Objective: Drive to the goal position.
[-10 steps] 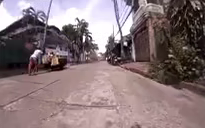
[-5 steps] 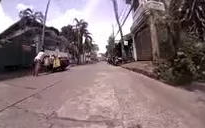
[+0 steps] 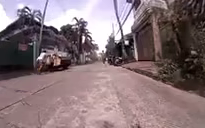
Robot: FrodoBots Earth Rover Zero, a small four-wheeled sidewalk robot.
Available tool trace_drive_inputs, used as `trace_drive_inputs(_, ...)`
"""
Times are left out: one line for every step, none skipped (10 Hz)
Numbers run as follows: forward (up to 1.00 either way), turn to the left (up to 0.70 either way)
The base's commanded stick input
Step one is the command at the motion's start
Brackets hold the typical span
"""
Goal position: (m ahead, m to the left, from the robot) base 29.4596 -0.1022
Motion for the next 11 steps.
trace_drive_inputs(0.7,0.0)
trace_drive_inputs(0.7,0.0)
trace_drive_inputs(0.7,0.0)
trace_drive_inputs(0.7,0.0)
trace_drive_inputs(0.7,0.0)
trace_drive_inputs(0.7,0.0)
trace_drive_inputs(0.7,0.0)
trace_drive_inputs(0.7,0.0)
trace_drive_inputs(0.7,0.0)
trace_drive_inputs(0.7,0.0)
trace_drive_inputs(0.7,0.0)
